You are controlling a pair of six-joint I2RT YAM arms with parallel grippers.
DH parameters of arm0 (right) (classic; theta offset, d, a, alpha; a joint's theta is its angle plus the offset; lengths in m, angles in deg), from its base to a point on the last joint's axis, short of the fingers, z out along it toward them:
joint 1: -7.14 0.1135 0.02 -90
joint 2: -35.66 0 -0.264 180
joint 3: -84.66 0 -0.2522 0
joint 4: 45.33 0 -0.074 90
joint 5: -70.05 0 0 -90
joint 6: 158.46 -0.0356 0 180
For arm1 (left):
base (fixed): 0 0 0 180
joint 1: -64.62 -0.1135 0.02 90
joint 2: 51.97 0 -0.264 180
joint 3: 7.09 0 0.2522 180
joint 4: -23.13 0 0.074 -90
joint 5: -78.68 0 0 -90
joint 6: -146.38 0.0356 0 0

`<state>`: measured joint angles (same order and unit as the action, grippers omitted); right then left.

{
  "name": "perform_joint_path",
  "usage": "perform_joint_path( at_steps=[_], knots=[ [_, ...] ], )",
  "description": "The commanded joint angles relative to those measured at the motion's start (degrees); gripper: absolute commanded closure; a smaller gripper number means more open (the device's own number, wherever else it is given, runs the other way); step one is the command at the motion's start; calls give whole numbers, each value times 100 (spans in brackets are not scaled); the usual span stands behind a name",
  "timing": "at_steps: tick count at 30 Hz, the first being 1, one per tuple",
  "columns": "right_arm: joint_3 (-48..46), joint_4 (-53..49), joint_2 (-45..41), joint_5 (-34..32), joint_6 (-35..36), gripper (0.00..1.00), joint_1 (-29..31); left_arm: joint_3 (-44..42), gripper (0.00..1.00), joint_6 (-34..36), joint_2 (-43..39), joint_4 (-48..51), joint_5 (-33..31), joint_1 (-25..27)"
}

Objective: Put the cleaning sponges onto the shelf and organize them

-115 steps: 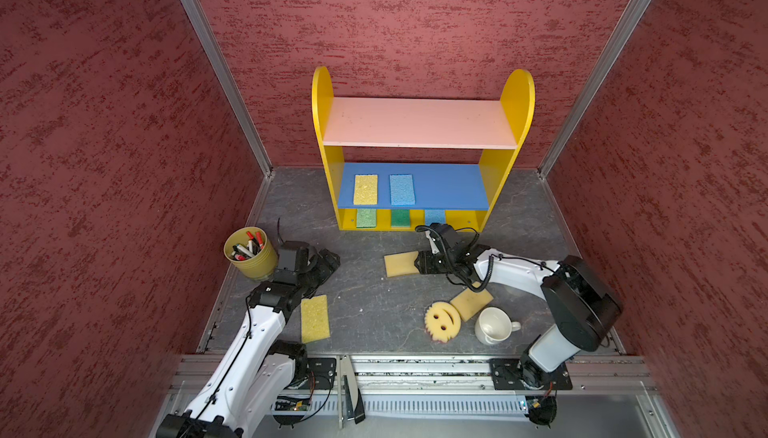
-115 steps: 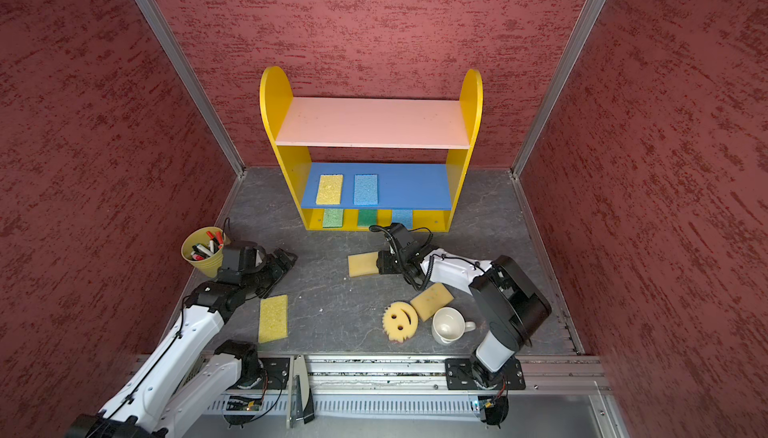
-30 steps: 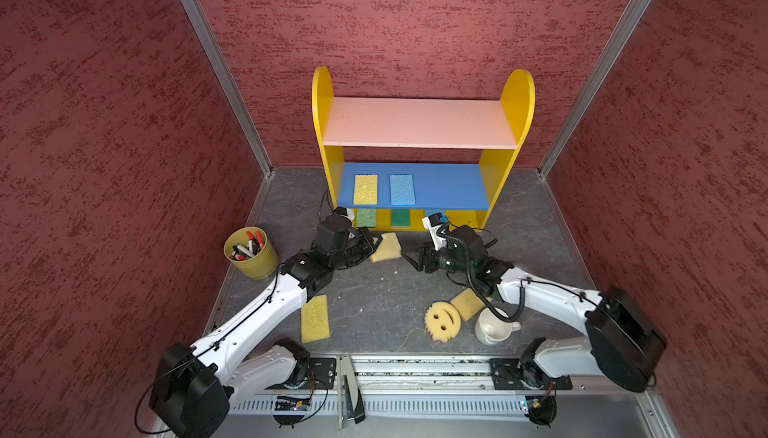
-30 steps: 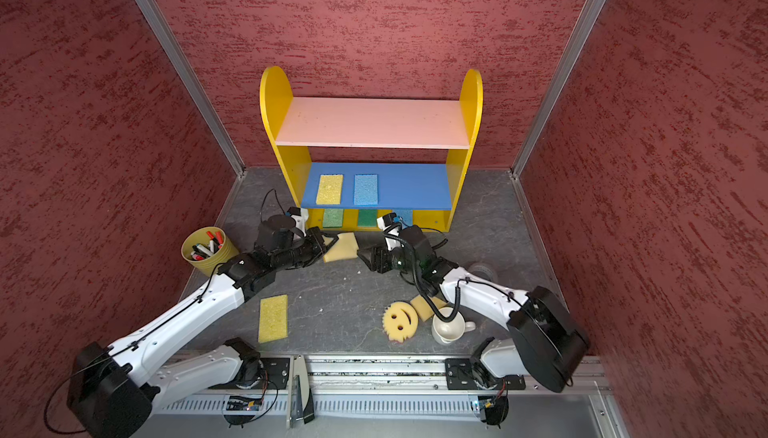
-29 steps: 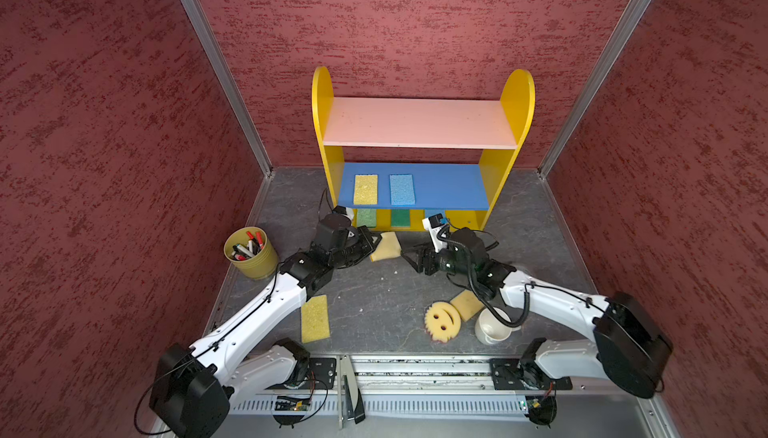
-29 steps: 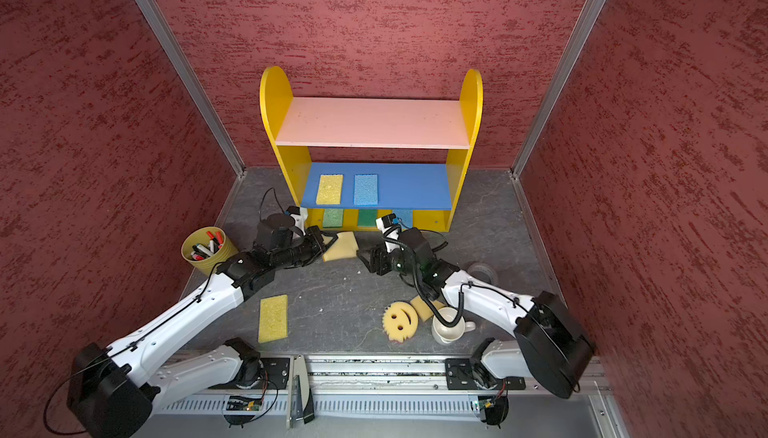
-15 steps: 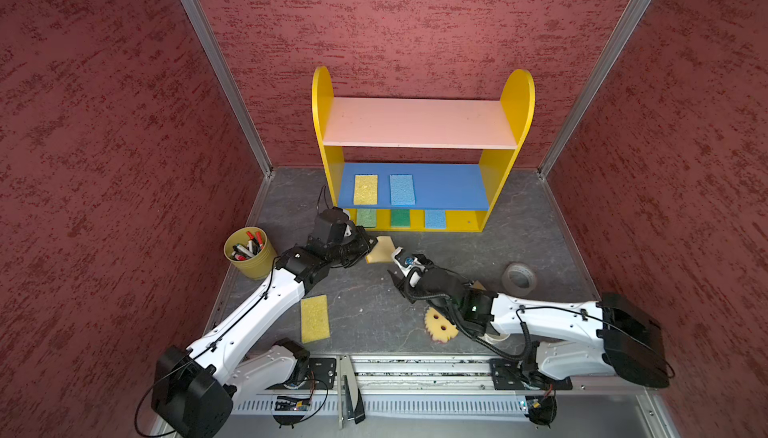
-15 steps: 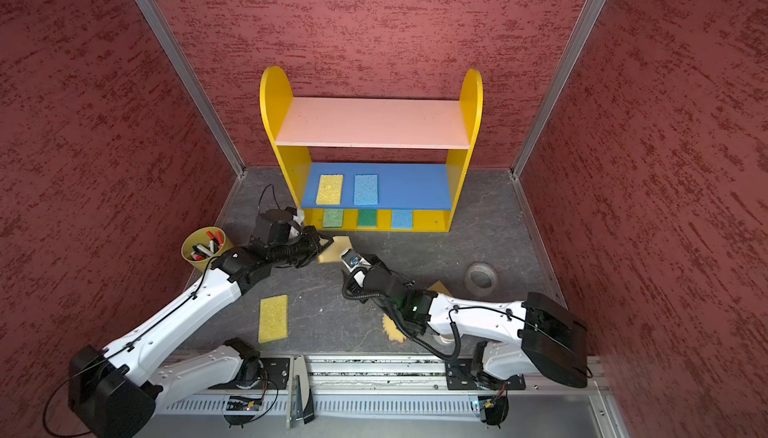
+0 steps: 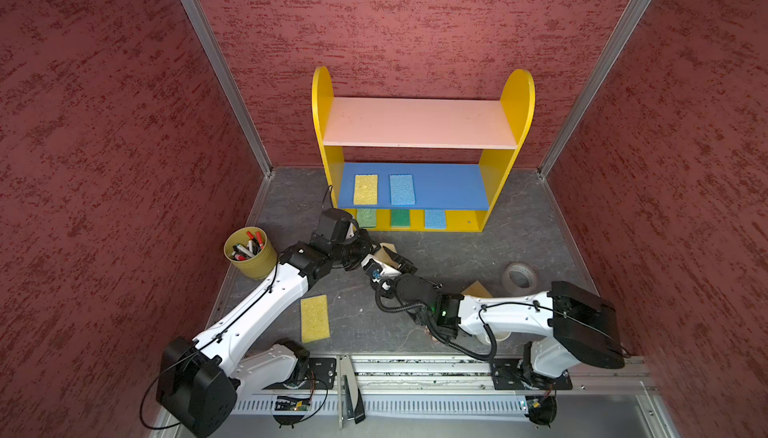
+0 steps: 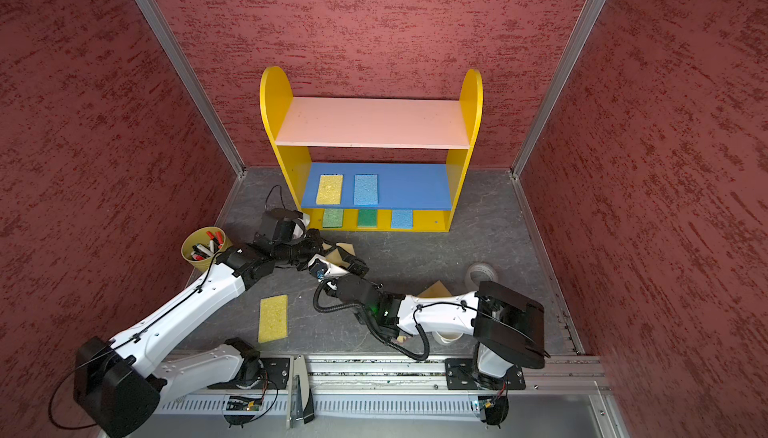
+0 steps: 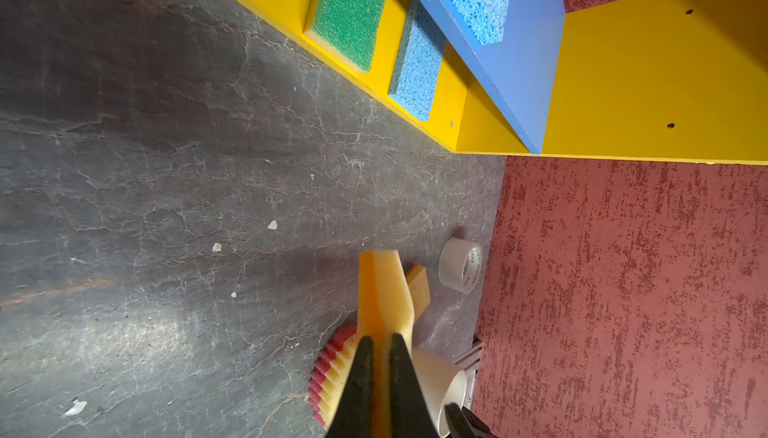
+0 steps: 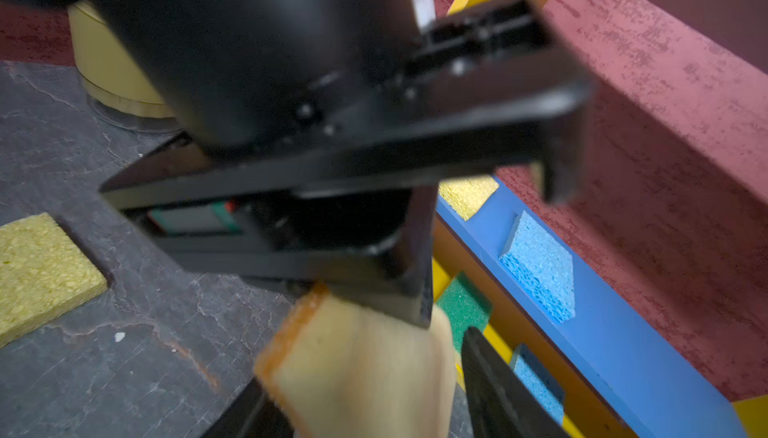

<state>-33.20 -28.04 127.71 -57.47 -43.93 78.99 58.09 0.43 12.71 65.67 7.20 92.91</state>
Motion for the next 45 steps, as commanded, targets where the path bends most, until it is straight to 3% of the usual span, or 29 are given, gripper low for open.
perform_joint_path(
  at_steps=[1,4,8,9,11,12,16,24,30,38,42,45],
  knots=[
    [181,347,46,-204,193,55,-16,27,95,48,9,27,165,10],
    [153,212,-87,-146,-18,76,-72,17,94,101,-41,30,118,2],
    [54,-63,-302,-135,-253,91,-127,0,91,145,-125,31,99,-35],
    [24,-133,-362,-118,-348,96,-149,-20,82,163,-159,-2,103,-39],
    [-43,-289,-476,-45,-574,100,-188,-122,48,180,-263,-208,131,-45],
    [-73,-390,-532,21,-731,100,-219,-188,37,179,-334,-342,142,-50],
    [-199,-800,-829,461,-1438,100,-471,-406,21,157,-713,-648,26,-77],
    [-374,-1671,-1692,2207,-3295,100,-1428,-821,11,143,-1697,-689,-668,-194],
    [-238,-1980,-2053,4030,-4520,100,-2161,-1141,11,159,-1836,-1260,-365,-208],
    [-66,-1038,-1601,6693,-6098,100,-2924,-1143,11,278,-1456,-2080,370,2],
    [-121,-250,-1391,7337,-6764,100,-3091,-1125,12,321,-1320,-2361,577,154],
    [-101,-39,-1307,7506,-6928,100,-3162,-1179,22,312,-1221,-2641,696,227]
  ],
)
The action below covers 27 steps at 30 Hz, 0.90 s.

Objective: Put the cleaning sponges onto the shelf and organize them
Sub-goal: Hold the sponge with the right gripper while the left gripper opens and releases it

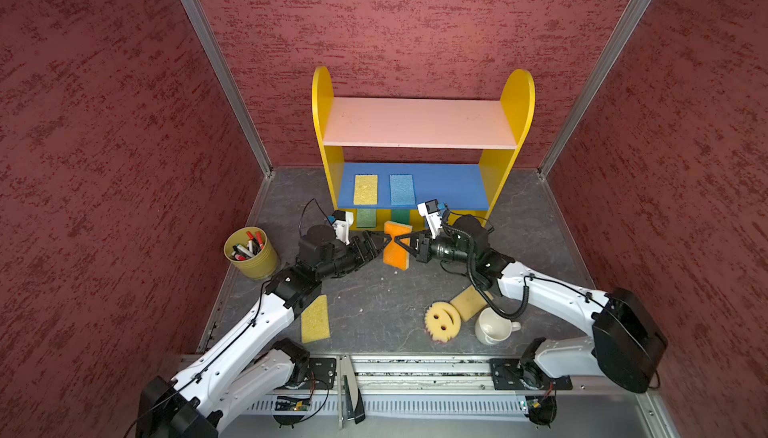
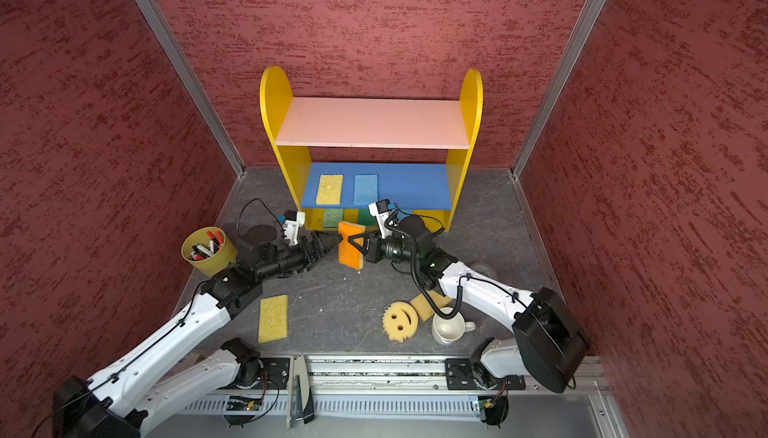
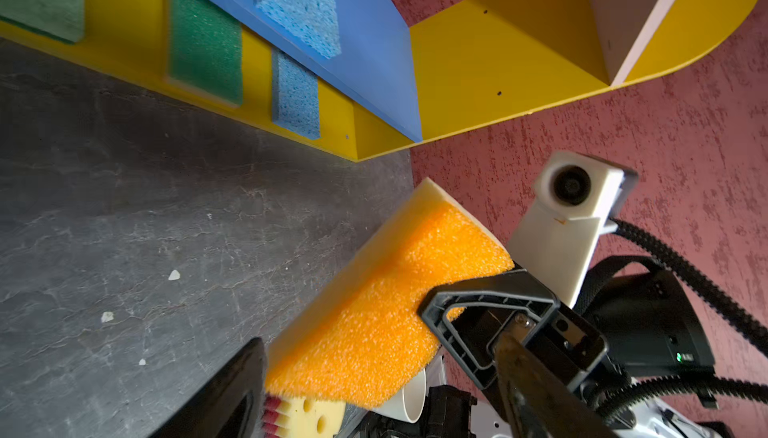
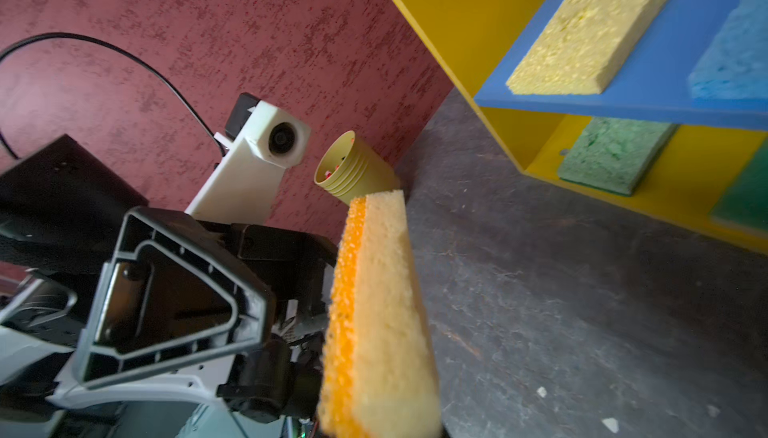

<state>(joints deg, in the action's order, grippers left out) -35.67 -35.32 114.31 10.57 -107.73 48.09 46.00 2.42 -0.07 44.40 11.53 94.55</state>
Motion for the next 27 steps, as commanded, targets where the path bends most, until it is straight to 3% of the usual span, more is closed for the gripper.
perform_joint_path(
  at_steps=[1,6,10,15,17,20,23,27],
  knots=[
    [141,748,44,730,-613,100,-106,43,25,107,96,-532,291,65],
    [98,1639,195,1313,-1354,100,-362,70,35,108,301,-602,363,83],
    [106,2017,340,1441,-1658,100,-474,98,65,42,380,-795,447,91],
    [115,1971,406,1343,-1656,100,-476,285,88,2,468,-803,535,99],
    [91,1841,318,1278,-1546,77,-474,347,90,36,479,-708,489,101],
    [18,1367,65,986,-1232,53,-476,379,90,56,509,-681,439,96],
    [-116,1003,-226,665,-1002,43,-474,398,90,36,568,-712,442,100],
    [-346,604,-565,162,-840,40,-472,407,91,32,595,-751,349,89]
  ],
)
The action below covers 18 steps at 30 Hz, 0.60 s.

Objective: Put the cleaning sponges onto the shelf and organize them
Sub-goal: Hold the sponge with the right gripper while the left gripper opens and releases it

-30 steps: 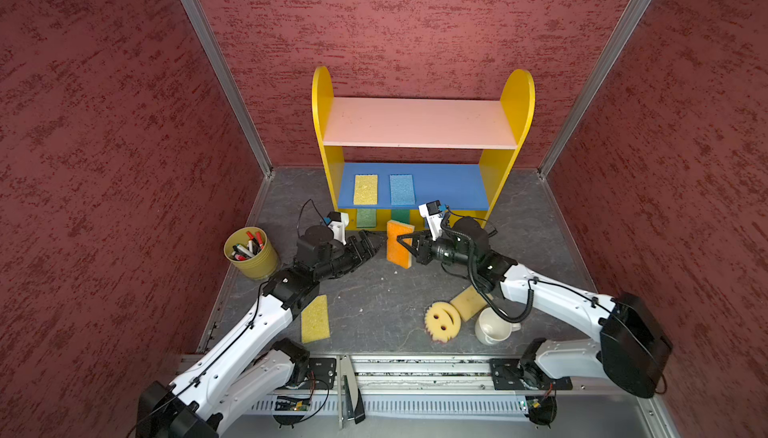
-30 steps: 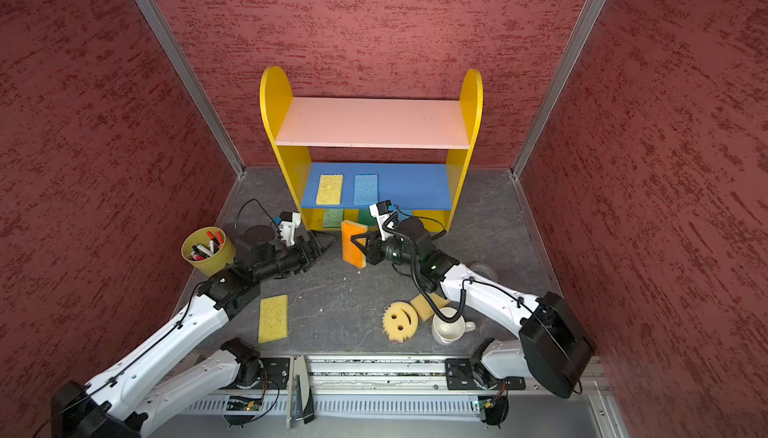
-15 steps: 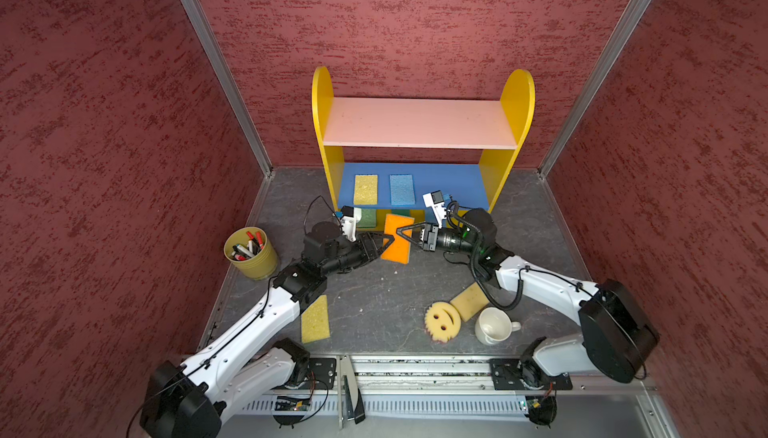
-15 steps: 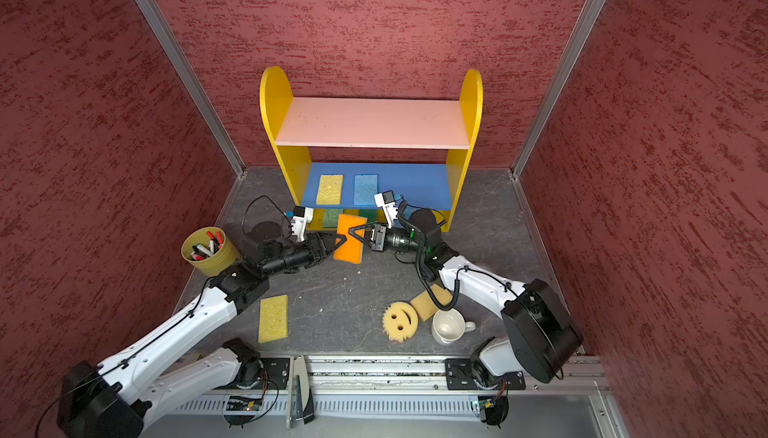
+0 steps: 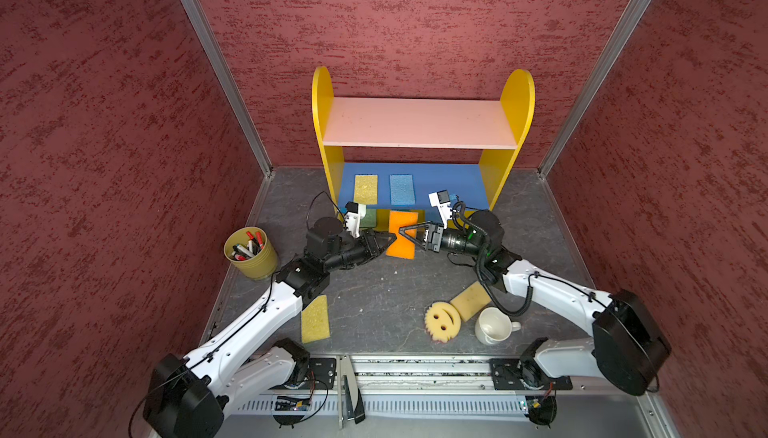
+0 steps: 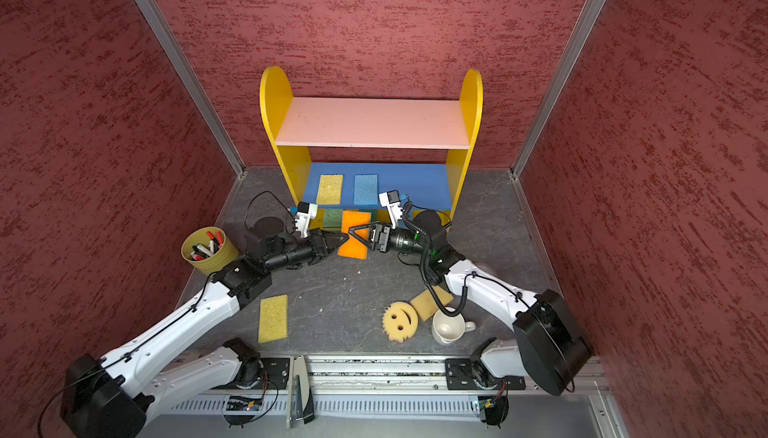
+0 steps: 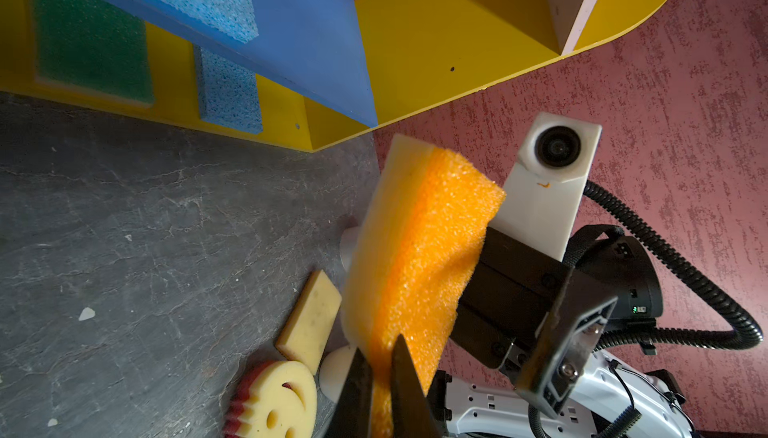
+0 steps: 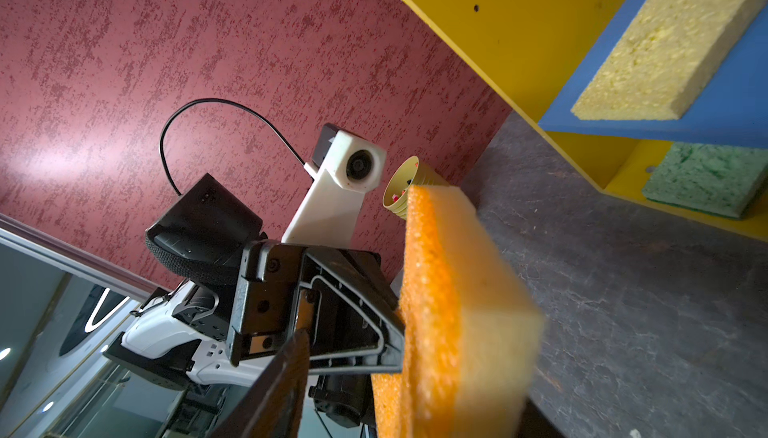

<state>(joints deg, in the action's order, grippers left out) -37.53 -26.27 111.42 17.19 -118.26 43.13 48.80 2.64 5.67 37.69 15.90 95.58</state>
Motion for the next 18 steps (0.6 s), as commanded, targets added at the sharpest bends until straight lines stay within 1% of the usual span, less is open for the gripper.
perform_joint_path(
  at_steps=[1,4,7,10,12,18],
  knots=[
    [-255,-278,-331,-565,163,40,30,133,91,-2,10,-86,-152,-13],
    [-583,-33,-437,-664,-96,40,42,120,91,-16,-87,-86,-354,-9],
    [-764,14,-472,-800,-187,41,150,125,91,-11,-172,-61,-507,-11],
    [-854,124,-473,-863,-294,44,271,166,91,-5,-200,-28,-565,-11],
    [-880,218,-469,-906,-362,48,314,189,91,19,-191,8,-578,-11],
    [-975,609,-476,-955,-658,67,393,172,91,30,-203,86,-693,-16]
  ],
)
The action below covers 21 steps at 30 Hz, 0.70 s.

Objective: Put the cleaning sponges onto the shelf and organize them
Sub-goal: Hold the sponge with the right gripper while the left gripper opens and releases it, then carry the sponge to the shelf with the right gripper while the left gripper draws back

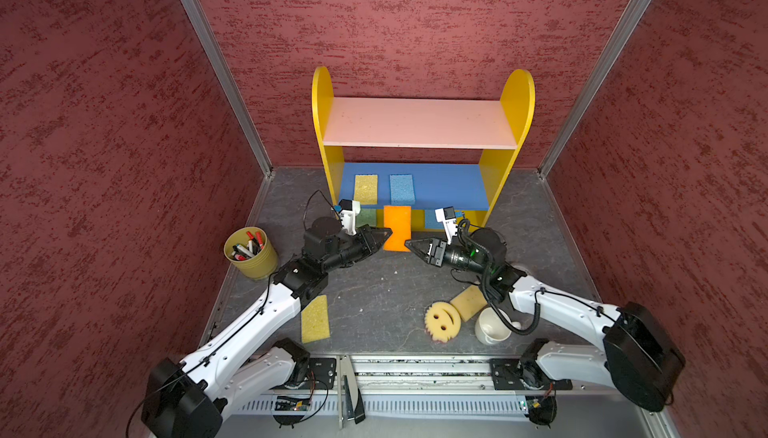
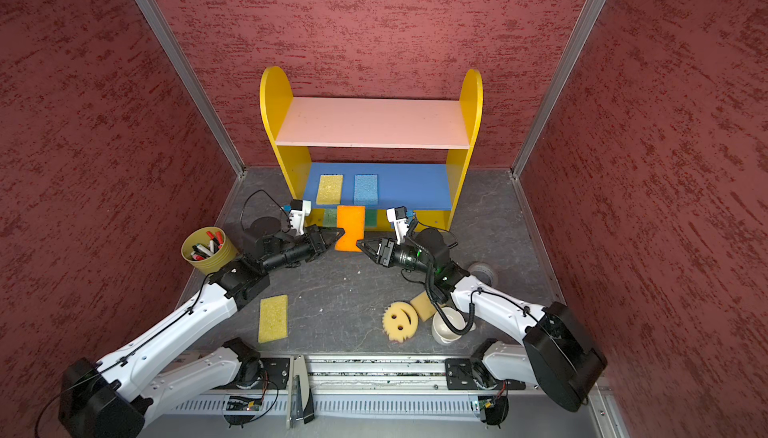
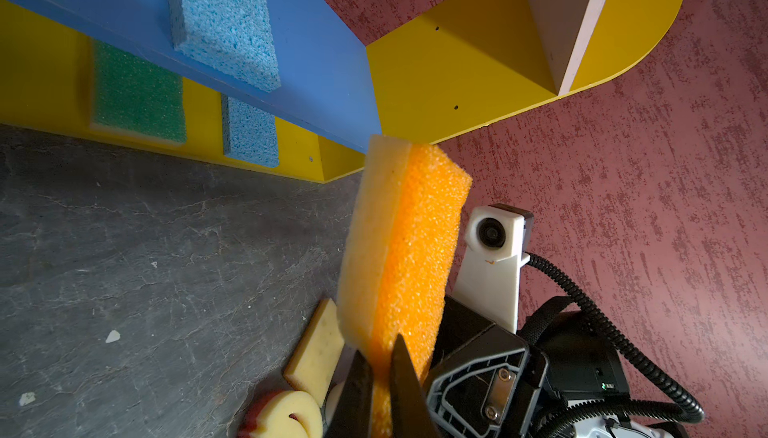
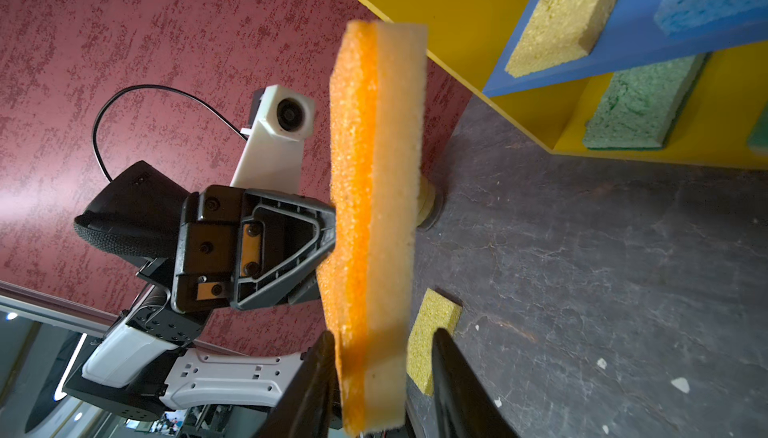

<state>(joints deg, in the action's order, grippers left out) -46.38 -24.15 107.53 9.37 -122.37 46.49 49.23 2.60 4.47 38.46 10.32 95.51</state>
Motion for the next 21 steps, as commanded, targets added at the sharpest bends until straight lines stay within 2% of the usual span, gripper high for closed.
perform_joint_path(
  at_steps=[1,3,5,7,9,12,16,18,21],
  knots=[
    [-92,402,-78,-201,-271,69,77,126,91,39,-102,26,-176,-8],
    [-109,400,-74,-256,-303,74,126,122,91,58,-125,69,-229,-5],
    [-119,401,-69,-303,-305,83,174,128,89,60,-124,65,-228,-7],
    [-119,346,-102,-367,-292,93,186,142,84,69,-121,78,-207,-5],
    [-67,181,-175,-452,-190,98,187,156,78,83,-138,86,-192,-21],
    [184,-628,-375,-763,216,100,171,166,61,105,-225,169,-230,-26],
    [692,-2099,-649,-1344,996,100,110,184,29,153,-483,477,-330,-120],
    [1026,-2854,-699,-1633,1377,100,13,190,21,208,-665,736,-455,-213],
    [1513,-3907,-643,-2112,1935,100,-160,193,17,285,-1001,1229,-613,-460]
  ],
)
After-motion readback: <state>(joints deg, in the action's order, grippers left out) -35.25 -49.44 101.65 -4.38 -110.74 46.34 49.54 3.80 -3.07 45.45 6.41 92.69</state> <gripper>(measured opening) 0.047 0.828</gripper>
